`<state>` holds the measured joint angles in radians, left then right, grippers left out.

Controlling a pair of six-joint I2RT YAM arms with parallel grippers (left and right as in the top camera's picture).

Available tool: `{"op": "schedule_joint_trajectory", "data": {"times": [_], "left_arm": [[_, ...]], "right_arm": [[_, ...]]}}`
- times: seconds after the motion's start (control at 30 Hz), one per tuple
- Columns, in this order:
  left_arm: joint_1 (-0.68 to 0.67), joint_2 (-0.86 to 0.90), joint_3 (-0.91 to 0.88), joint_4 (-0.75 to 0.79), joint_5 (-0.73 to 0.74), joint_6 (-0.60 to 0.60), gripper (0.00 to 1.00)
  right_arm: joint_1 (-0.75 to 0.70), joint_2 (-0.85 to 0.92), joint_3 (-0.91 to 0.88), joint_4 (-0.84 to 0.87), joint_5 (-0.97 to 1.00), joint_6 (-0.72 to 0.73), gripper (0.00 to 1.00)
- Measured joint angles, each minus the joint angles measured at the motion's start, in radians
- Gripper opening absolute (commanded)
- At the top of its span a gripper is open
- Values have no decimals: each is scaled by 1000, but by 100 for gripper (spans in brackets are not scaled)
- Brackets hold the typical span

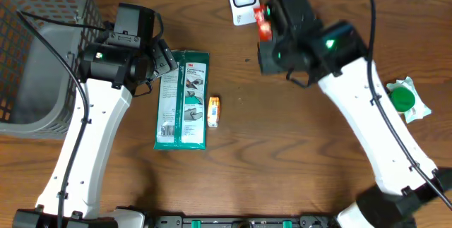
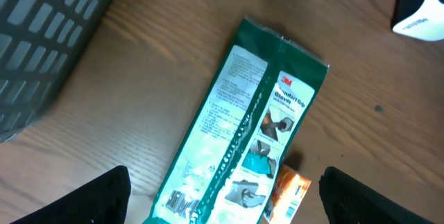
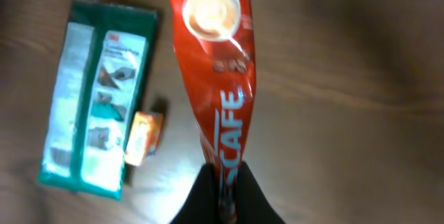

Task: Scan the item barcode
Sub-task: 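Raise the red packet to the white scanner with the right gripper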

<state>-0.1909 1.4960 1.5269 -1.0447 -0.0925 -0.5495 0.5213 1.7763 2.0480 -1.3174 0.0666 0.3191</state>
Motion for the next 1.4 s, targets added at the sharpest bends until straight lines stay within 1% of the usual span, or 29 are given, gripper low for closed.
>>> {"op": "schedule_joint_trajectory", "data": {"times": [0.07, 0.1, 0.17, 0.27, 0.47, 0.63, 0.8, 1.13, 1.4], "left_arm": [[0, 0, 0, 1, 0, 0, 87], [0, 0, 0, 0, 0, 0, 88], [0, 0, 0, 0, 0, 0, 87], [0, 0, 0, 1, 0, 0, 87], [0, 0, 0, 1, 0, 0, 87], [0, 0, 0, 1, 0, 0, 88], [0, 0, 0, 1, 0, 0, 88], [0, 0, 0, 0, 0, 0, 88], [0, 0, 0, 1, 0, 0, 88]], "right_arm": [[0, 75, 153, -41, 1, -13, 1], [0, 101, 200, -48, 2, -18, 1], [0, 203, 351, -42, 1, -37, 1], [-1, 289, 425, 20, 2, -54, 1], [-27, 448, 438, 168, 4, -72, 1], [-85, 589, 438, 309, 18, -77, 1], [-133, 693, 437, 409, 24, -95, 1], [-146, 807, 438, 609, 27, -145, 1], [-146, 852, 438, 632, 27, -149, 1]]}}
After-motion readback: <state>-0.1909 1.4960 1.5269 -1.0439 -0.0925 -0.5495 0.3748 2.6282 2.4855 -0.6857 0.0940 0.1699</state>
